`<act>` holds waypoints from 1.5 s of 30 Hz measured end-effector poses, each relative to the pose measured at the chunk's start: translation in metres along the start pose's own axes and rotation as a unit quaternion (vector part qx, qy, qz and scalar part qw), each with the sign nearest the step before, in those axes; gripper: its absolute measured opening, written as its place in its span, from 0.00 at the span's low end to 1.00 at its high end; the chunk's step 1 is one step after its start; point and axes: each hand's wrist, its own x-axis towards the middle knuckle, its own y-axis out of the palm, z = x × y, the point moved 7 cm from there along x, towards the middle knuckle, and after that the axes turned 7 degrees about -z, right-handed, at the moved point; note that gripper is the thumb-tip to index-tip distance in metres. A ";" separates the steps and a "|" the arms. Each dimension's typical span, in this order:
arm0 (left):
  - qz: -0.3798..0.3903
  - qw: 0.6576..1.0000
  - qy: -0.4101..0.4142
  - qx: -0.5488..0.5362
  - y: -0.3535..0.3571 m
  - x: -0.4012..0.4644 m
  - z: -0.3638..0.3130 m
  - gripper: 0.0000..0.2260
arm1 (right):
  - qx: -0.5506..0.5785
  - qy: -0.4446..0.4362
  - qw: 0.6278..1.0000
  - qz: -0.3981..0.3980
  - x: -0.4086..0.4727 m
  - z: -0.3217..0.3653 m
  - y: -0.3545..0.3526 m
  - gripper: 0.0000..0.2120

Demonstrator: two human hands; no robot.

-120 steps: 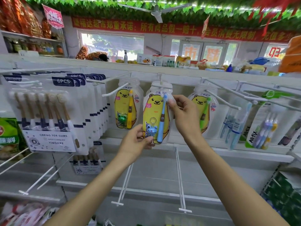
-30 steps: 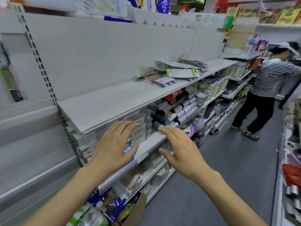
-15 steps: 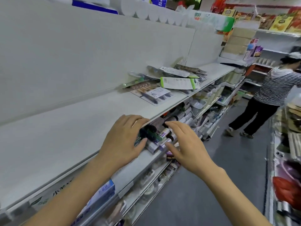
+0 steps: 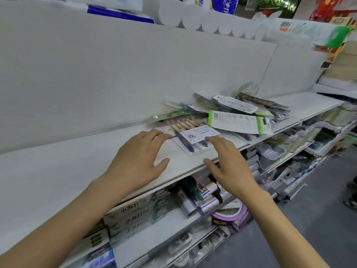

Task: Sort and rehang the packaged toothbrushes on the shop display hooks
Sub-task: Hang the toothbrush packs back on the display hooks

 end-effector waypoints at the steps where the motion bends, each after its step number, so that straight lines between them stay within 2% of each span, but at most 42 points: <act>1: -0.001 1.000 -0.015 0.012 0.003 0.011 0.001 0.25 | 0.006 -0.006 1.000 -0.003 0.012 -0.011 0.001 0.27; 7: 0.009 0.992 -0.101 0.079 0.037 0.078 0.017 0.25 | 0.053 -0.035 0.998 0.000 0.081 -0.066 0.016 0.26; 13: 0.035 0.977 -0.175 0.119 0.080 0.128 0.045 0.24 | 0.047 -0.073 0.996 0.011 0.151 -0.086 0.037 0.23; 17: 0.073 0.965 -0.234 0.094 0.105 0.141 0.057 0.23 | 0.017 -0.065 0.997 0.025 0.191 -0.092 0.056 0.18; 23: 0.075 0.952 -0.292 0.053 0.117 0.143 0.068 0.21 | -0.073 -0.009 0.995 0.066 0.214 -0.103 0.081 0.13; 26: 0.085 0.940 -0.328 0.032 0.119 0.139 0.072 0.21 | -0.113 -0.014 0.992 0.050 0.220 -0.105 0.082 0.11; 29: 0.111 0.926 -0.361 0.005 0.114 0.141 0.070 0.19 | -0.102 -0.028 0.994 0.027 0.222 -0.103 0.079 0.12; 33: 0.138 0.900 -0.414 0.001 0.104 0.141 0.065 0.31 | -0.036 -0.055 0.997 -0.029 0.216 -0.094 0.059 0.14; 36: 0.110 0.903 -0.414 0.016 0.096 0.136 0.070 0.37 | 0.051 -0.081 0.992 -0.080 0.208 -0.084 0.042 0.14; 40: 0.015 0.895 -0.432 -0.113 0.078 0.118 0.075 0.31 | 0.188 -0.095 0.968 -0.136 0.201 -0.077 0.024 0.10; 45: -0.103 0.879 -0.440 -0.151 0.036 0.085 0.077 0.20 | 0.380 -0.085 0.911 -0.137 0.198 -0.069 0.002 0.06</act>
